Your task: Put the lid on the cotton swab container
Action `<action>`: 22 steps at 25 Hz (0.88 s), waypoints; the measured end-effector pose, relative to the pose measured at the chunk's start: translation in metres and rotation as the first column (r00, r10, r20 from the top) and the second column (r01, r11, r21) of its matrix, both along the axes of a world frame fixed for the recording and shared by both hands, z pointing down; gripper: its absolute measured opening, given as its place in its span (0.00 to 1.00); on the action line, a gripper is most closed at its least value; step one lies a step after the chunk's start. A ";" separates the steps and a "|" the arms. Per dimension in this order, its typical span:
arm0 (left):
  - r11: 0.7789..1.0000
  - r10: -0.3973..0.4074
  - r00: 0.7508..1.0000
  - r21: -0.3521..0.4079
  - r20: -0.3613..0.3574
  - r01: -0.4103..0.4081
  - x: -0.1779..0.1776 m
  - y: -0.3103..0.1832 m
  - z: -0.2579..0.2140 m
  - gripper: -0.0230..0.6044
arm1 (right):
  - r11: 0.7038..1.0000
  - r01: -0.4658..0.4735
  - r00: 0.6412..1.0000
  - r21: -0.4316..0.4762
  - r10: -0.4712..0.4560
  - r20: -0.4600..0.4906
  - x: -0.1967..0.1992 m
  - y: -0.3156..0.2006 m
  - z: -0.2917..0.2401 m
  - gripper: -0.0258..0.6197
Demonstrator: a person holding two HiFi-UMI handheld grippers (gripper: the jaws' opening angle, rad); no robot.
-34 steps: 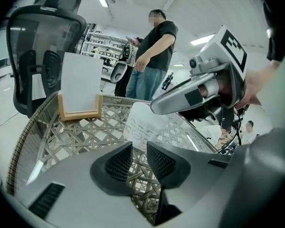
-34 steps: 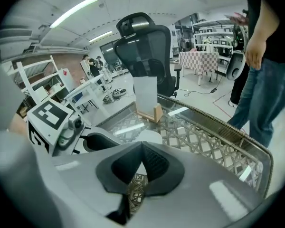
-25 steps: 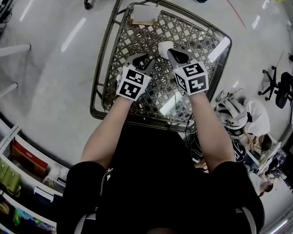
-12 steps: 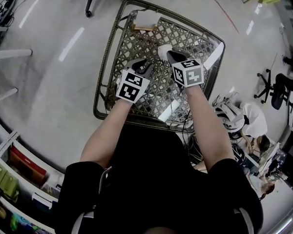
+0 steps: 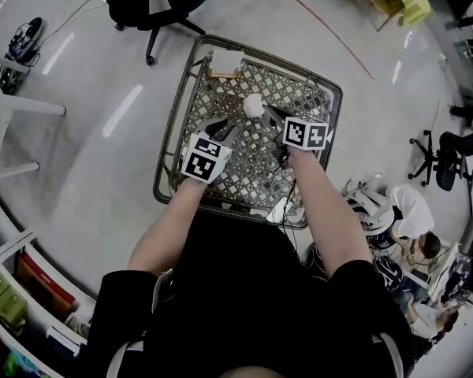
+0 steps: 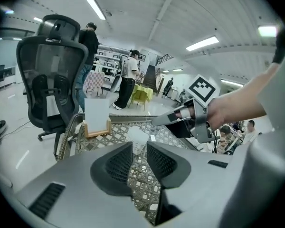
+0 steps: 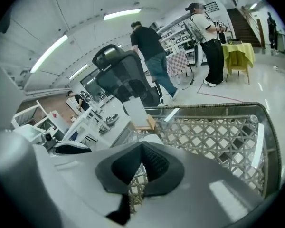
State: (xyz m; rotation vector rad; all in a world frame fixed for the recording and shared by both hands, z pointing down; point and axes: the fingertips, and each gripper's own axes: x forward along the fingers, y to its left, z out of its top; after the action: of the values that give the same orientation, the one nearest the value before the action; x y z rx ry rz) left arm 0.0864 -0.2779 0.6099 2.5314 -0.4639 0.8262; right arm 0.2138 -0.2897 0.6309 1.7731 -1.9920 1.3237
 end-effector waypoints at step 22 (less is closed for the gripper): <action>0.982 -0.154 0.988 0.118 0.023 0.150 -0.009 0.103 -0.120 0.13 | 0.892 -0.051 0.985 0.449 -0.028 0.168 0.017 0.134 -0.170 0.06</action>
State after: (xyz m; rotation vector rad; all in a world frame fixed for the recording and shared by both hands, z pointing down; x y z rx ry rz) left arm 0.0776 -0.1746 0.4895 2.5521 -0.7260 0.8042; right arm 0.2305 -0.1561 0.4612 1.9054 -2.5598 1.1067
